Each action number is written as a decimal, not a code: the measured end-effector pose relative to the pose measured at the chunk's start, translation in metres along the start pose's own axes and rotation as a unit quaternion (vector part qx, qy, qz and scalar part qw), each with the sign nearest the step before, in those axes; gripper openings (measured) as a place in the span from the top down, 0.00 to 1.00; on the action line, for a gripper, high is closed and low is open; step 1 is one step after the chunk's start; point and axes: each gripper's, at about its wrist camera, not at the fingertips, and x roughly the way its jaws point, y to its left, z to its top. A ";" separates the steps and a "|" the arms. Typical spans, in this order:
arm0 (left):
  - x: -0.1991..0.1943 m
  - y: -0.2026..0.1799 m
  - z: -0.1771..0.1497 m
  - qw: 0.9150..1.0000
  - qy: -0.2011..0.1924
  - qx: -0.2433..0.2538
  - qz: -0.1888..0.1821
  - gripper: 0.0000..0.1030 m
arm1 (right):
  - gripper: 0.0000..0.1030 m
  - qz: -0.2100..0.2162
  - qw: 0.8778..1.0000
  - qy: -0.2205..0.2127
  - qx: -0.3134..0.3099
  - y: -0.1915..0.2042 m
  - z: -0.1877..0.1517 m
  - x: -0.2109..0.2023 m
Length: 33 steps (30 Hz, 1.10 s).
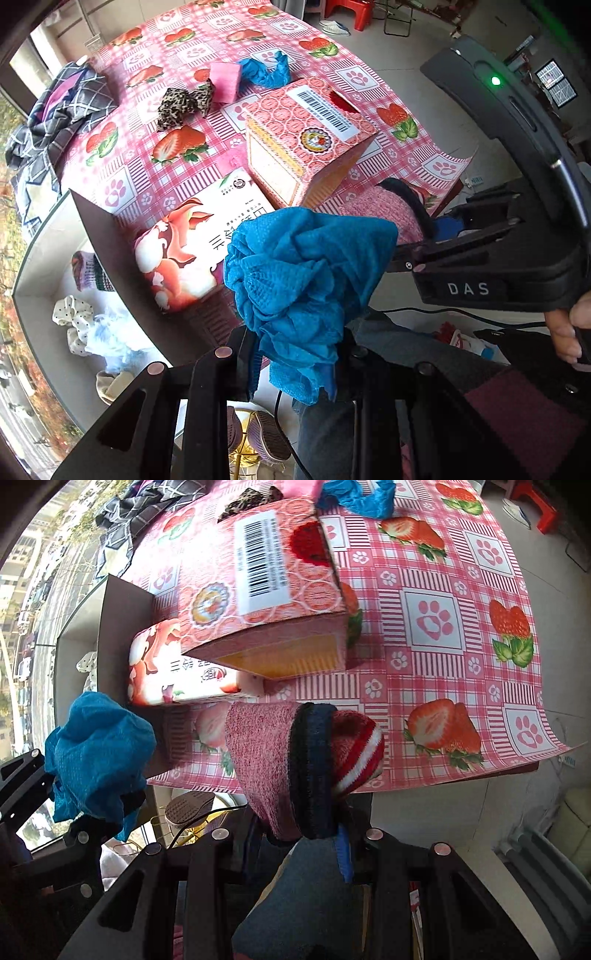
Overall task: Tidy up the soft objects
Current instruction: 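Lift the blue mesh item and pink sock and carry them over the white box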
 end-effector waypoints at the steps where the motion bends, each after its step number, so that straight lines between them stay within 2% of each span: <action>1: -0.001 0.003 -0.002 1.000 -0.002 -0.006 0.001 0.72 | 0.66 -0.001 1.000 0.001 -0.009 0.006 0.000 0.000; 11: -0.015 0.038 -0.024 0.997 -0.021 -0.073 0.008 0.72 | 0.66 -0.015 0.996 0.005 -0.089 0.063 0.003 0.001; 20: -0.023 0.072 -0.041 0.990 -0.037 -0.139 0.009 0.72 | 0.66 -0.031 0.989 0.010 -0.143 0.104 0.007 0.001; 26: -0.028 0.094 -0.053 0.982 -0.048 -0.180 0.014 0.72 | 0.66 -0.039 0.984 0.010 -0.172 0.128 0.011 -0.002; 33: -0.035 0.128 -0.067 0.968 -0.060 -0.241 0.030 0.72 | 0.66 -0.041 0.979 0.006 -0.200 0.154 0.021 -0.005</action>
